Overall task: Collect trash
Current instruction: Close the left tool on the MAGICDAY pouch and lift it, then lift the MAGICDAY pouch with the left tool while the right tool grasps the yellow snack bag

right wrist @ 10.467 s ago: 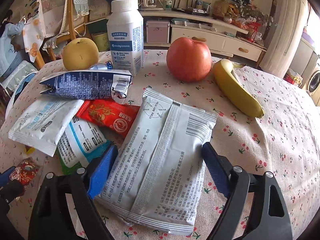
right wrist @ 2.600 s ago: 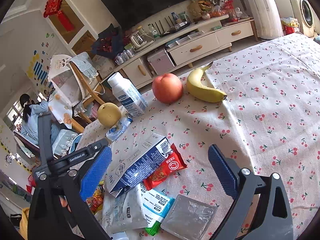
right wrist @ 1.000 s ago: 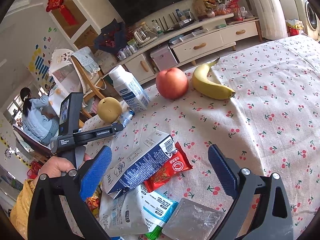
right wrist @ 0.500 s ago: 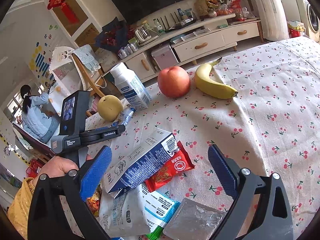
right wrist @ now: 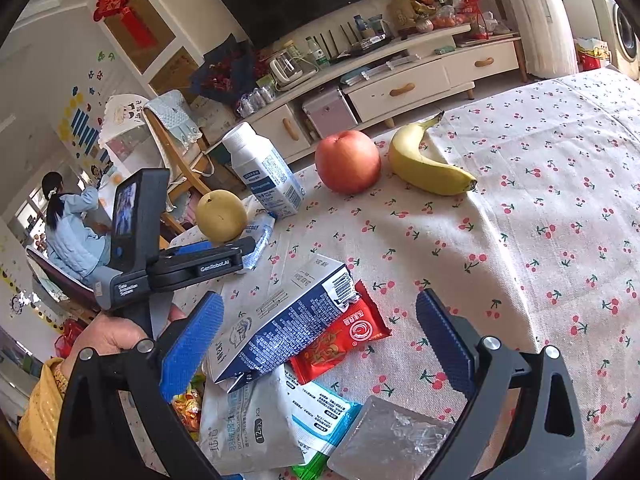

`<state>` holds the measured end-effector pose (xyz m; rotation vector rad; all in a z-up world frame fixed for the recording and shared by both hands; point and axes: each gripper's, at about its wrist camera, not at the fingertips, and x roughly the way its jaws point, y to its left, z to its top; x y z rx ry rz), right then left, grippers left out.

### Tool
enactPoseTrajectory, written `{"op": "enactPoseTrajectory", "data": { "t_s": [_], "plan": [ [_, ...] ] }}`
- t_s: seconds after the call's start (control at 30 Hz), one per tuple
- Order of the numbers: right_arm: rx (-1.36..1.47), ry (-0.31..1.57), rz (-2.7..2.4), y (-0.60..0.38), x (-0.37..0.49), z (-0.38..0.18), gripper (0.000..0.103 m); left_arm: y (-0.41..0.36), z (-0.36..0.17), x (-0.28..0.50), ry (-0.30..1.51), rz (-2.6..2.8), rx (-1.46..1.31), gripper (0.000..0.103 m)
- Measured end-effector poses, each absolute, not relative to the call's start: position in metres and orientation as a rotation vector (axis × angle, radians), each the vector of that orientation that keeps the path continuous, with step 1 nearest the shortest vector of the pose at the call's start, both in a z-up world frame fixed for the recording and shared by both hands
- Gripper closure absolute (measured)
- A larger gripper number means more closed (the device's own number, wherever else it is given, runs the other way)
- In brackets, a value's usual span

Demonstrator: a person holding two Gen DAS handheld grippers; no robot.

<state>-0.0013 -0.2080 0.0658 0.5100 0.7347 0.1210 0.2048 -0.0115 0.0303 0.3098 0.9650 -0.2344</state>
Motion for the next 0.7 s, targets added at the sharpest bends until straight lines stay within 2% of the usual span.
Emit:
{"op": "enactPoseTrajectory", "data": {
  "t_s": [0.17, 0.23, 0.27, 0.43, 0.7],
  "plan": [
    [0.510, 0.734, 0.122, -0.208, -0.001, 0.065, 0.007, -0.021, 0.012, 0.221, 1.029, -0.199, 0.330, 0.027],
    [0.512, 0.732, 0.123, -0.208, -0.001, 0.066, 0.007, -0.022, 0.013, 0.221, 1.025, -0.207, 0.301, 0.040],
    [0.509, 0.734, 0.123, -0.208, -0.001, 0.066, 0.007, -0.022, 0.014, 0.219, 1.027, -0.220, 0.285, 0.042],
    [0.506, 0.732, 0.134, -0.208, 0.002, 0.069, 0.007, -0.020, 0.018, 0.204, 1.009, -0.207, 0.274, 0.043],
    [0.459, 0.788, 0.206, -0.193, 0.008, 0.065, 0.007, 0.023, 0.067, 0.162, 0.907, -0.221, 0.092, 0.043]
  ]
}}
